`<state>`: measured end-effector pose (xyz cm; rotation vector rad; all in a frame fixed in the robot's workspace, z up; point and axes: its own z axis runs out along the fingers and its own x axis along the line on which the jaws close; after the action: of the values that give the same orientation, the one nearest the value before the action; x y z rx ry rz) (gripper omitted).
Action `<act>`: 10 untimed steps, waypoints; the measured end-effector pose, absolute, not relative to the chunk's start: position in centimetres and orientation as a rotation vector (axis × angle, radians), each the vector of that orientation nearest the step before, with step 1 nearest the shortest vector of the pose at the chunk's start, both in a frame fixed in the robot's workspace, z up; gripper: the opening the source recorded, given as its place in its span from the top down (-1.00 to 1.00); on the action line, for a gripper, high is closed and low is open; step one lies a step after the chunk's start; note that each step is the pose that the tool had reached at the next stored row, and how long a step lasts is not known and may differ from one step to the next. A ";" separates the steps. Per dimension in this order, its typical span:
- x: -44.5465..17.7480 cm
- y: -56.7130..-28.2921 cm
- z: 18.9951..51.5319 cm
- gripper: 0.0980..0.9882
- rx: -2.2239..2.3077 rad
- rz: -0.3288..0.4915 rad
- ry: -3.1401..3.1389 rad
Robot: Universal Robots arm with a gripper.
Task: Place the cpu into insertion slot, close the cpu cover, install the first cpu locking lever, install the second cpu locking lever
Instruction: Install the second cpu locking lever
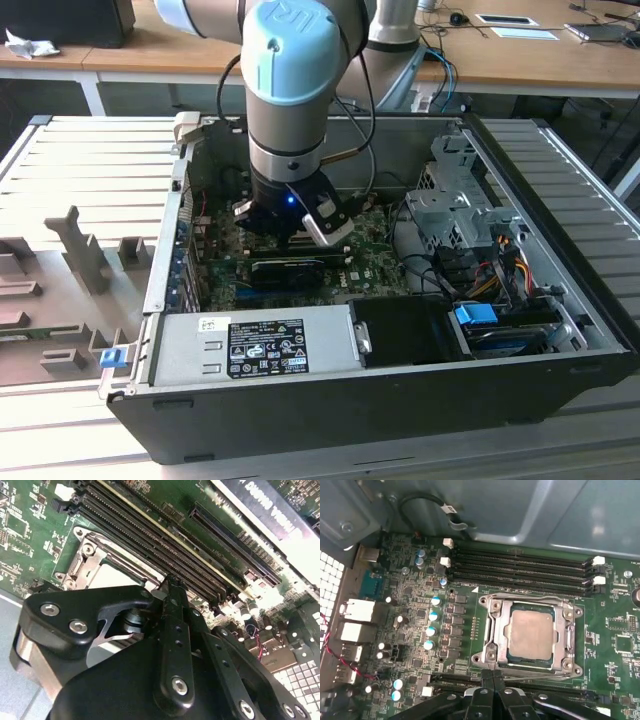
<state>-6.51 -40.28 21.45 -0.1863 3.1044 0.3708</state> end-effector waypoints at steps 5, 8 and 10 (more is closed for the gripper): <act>-6.9 -40.9 21.4 0.98 -0.186 0.451 3.091; -7.0 -41.4 21.1 0.98 -0.185 0.494 3.082; -7.1 -41.4 20.8 0.98 -0.185 0.520 3.077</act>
<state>-7.09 -41.38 20.84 -0.1849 3.0770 0.5203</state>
